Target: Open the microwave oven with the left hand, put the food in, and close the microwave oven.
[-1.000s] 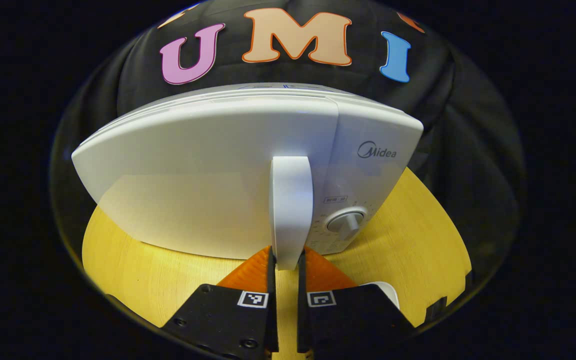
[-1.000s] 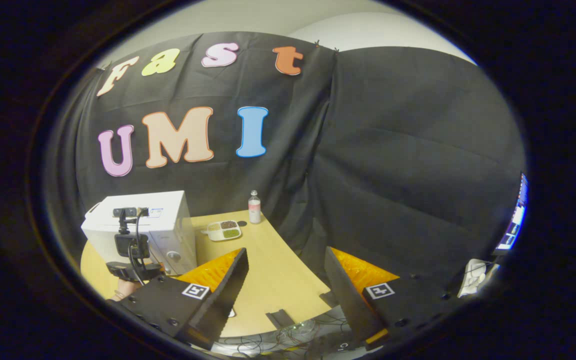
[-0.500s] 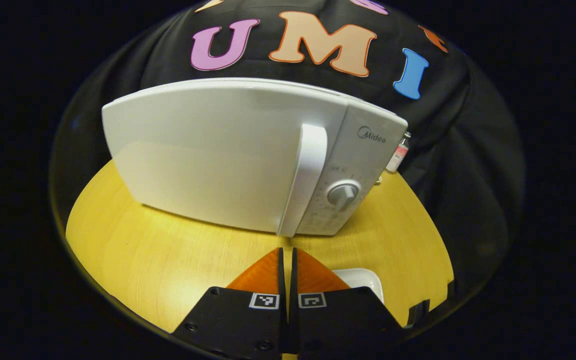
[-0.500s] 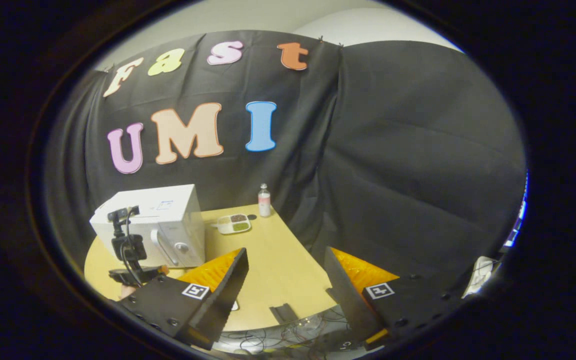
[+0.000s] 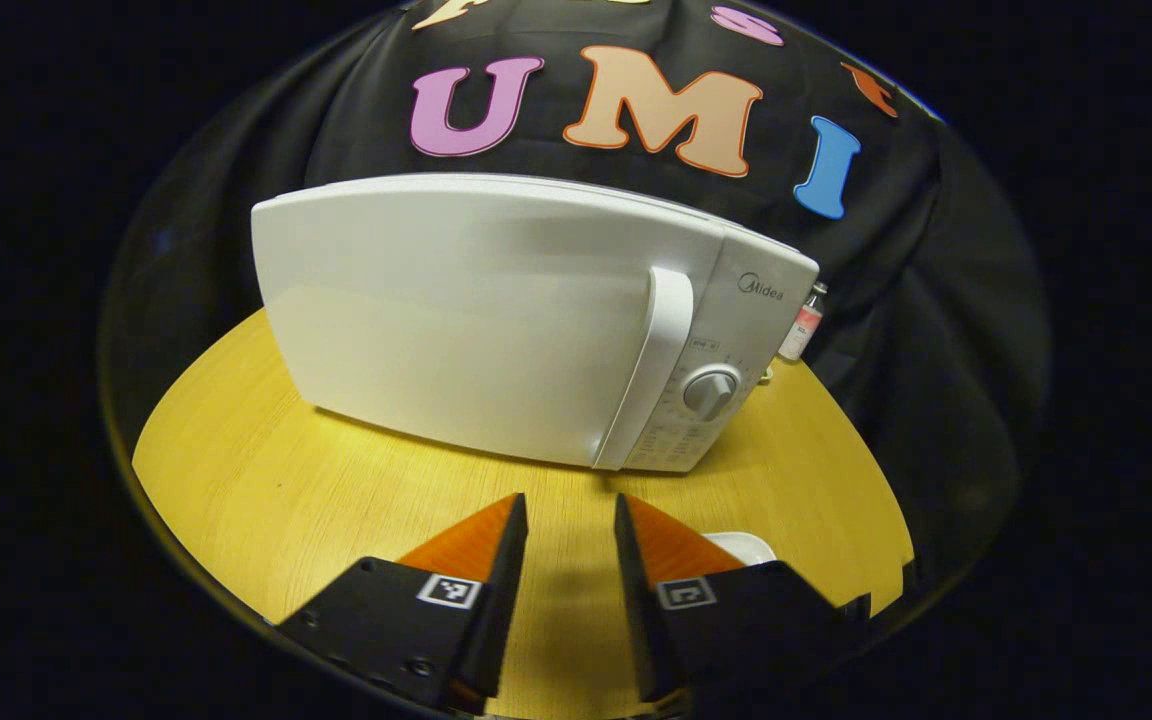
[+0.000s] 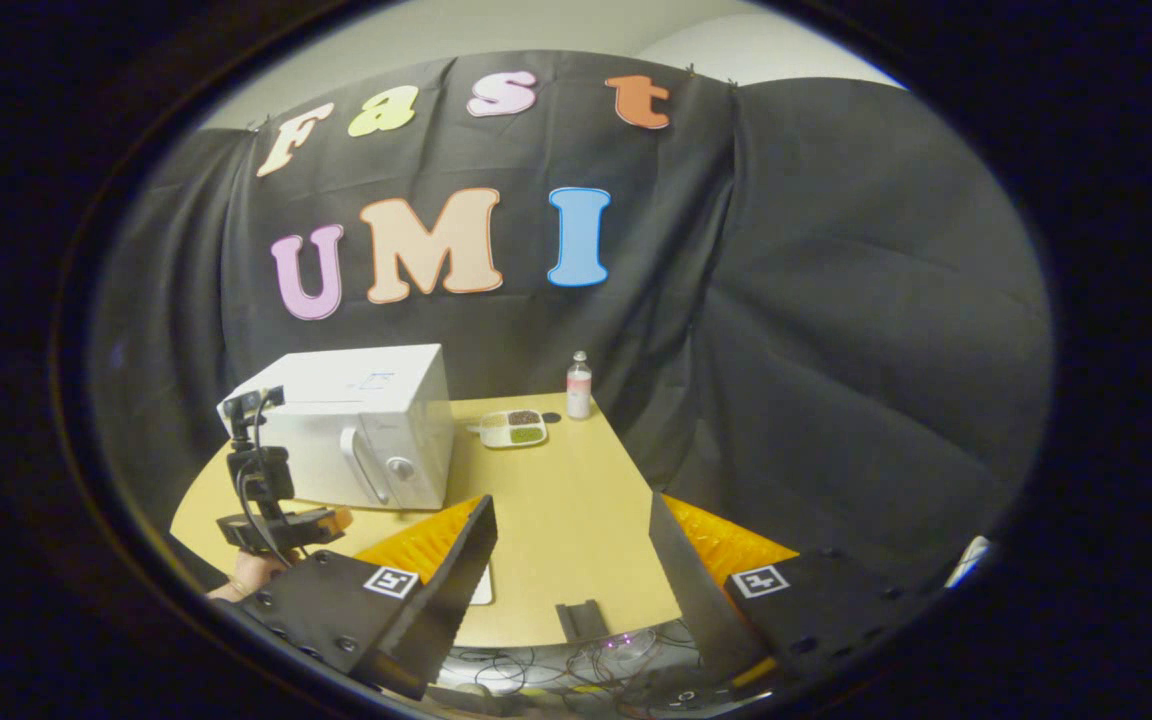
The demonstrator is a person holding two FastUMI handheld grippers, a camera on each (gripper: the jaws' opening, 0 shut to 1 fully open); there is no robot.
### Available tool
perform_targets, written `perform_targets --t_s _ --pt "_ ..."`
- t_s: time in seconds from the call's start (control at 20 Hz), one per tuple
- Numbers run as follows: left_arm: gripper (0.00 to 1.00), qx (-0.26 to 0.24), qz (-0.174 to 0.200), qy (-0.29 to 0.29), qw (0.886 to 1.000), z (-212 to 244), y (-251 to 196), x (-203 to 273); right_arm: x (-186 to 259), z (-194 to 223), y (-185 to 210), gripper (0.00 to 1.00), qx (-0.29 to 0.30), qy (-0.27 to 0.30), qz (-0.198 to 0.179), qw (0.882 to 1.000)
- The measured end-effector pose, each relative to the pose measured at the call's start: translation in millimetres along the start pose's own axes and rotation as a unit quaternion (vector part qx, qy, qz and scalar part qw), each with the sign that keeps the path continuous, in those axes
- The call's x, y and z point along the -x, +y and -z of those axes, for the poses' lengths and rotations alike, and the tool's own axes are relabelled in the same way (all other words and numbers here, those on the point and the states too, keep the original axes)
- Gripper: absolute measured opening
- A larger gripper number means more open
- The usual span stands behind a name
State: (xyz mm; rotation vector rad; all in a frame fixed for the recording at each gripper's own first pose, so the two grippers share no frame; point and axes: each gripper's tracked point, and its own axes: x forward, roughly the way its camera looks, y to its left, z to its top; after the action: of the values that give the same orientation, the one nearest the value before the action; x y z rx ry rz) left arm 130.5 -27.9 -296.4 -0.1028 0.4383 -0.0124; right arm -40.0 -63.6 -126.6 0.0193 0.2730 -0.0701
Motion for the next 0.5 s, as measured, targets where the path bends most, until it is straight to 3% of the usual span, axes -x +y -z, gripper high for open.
perform_targets --t_s 0.05,0.1,0.15,0.2,0.5 --pt "0.72 -0.007 0.006 -0.003 1.000 -1.1 -4.6 -5.9 0.2 -0.3 -2.1 0.97 0.000 0.000 0.003 1.000" --pt "0.79 -0.015 0.010 -0.004 1.000 -3.8 -8.5 -12.3 0.8 1.0 -5.0 0.97 0.001 0.001 0.007 1.000" --pt "0.94 -0.024 0.008 -0.006 1.000 -6.2 -8.5 -16.1 1.2 1.7 -7.9 0.97 0.001 0.003 0.013 1.000" --pt "0.98 -0.032 0.005 -0.008 0.999 -8.6 -10.4 -23.4 1.4 3.9 -11.7 0.97 0.001 0.005 0.019 1.000" --pt "0.95 -0.050 -0.002 -0.008 0.999 -19.5 -10.7 -54.1 -3.0 7.1 -20.4 0.97 -0.006 0.016 0.046 0.999"
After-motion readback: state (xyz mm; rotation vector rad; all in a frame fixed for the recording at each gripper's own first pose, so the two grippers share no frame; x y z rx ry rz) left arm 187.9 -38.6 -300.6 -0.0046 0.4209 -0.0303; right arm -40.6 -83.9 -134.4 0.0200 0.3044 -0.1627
